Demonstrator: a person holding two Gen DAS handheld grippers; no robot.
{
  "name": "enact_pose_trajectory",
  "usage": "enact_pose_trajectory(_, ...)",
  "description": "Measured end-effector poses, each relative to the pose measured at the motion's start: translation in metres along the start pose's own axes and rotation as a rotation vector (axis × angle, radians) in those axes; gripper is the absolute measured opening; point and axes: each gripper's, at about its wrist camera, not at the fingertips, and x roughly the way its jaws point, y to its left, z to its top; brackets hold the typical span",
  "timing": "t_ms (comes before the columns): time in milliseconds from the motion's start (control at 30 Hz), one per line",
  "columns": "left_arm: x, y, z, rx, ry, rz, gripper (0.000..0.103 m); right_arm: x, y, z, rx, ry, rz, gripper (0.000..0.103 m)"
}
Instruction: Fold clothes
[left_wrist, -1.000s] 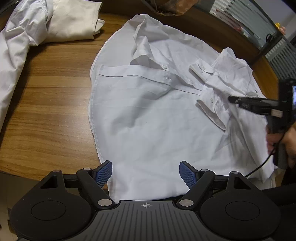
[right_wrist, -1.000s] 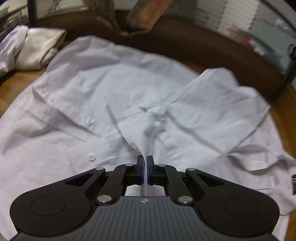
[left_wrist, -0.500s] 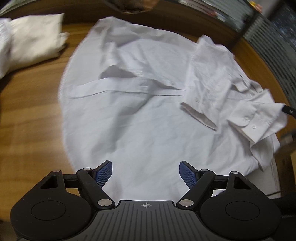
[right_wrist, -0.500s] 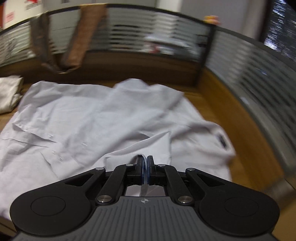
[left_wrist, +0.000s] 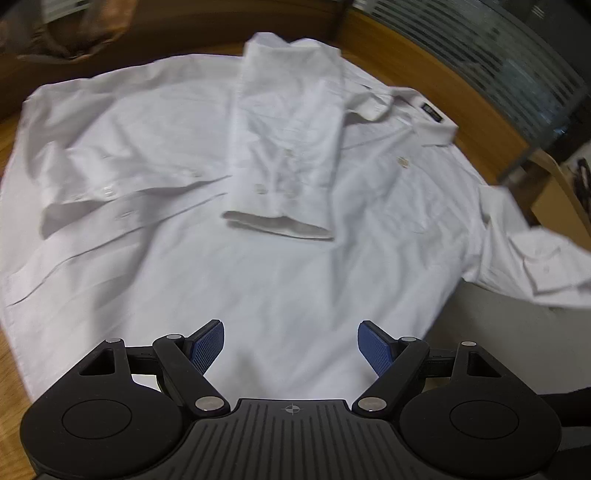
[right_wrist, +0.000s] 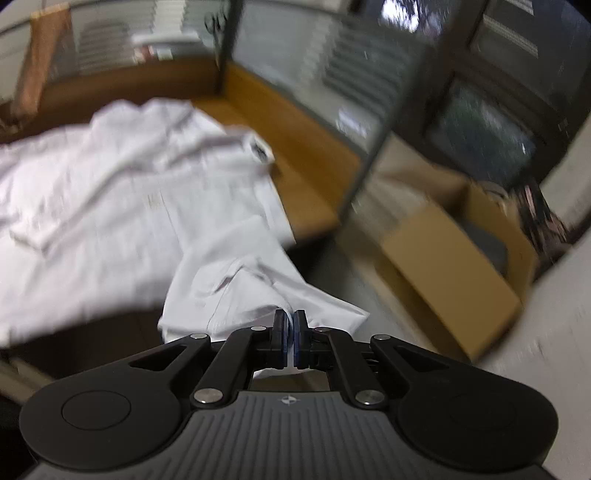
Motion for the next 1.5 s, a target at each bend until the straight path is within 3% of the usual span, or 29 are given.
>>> enact_pose_trajectory(67, 0.004, -0.005, -0.001, 0.016, 0.008, -0.014, 0.081, -0.007, -0.005, -0.016, 0.009, 0.024, -0.014, 0.004)
enact_pose_trajectory(200, 0.008, -0.011, -0.006, 0.022, 0.018, -0.017, 0.081, -0.009, -0.008, -0.025, 0.015, 0.033, -0.01, 0.027)
enact_pose_trajectory(300, 0.006, -0.01, -0.013, 0.012, 0.017, 0.006, 0.081, -0.001, -0.003, -0.012, -0.015, 0.016, 0.016, 0.029)
enact_pose_trajectory(567, -0.011, 0.012, -0.02, -0.16, -0.015, 0.132, 0.081, 0.063, 0.018, 0.07, -0.106, -0.036, 0.16, 0.034)
enact_pose_trajectory(800, -0.019, 0.028, -0.011, -0.341, -0.065, 0.255, 0.081, 0.142, 0.04, 0.162, -0.163, -0.048, 0.319, 0.036)
enact_pose_trajectory(1100, -0.02, 0.048, 0.002, -0.603, -0.184, 0.442, 0.081, 0.241, 0.073, 0.263, -0.182, -0.048, 0.502, 0.036)
enact_pose_trajectory(1300, -0.035, 0.067, 0.001, -0.698, -0.234, 0.586, 0.081, 0.279, 0.104, 0.291, -0.245, -0.001, 0.587, 0.036)
enact_pose_trajectory(1500, -0.04, 0.105, -0.012, -0.74, -0.204, 0.679, 0.078, 0.295, 0.125, 0.294, -0.282, 0.035, 0.605, 0.036)
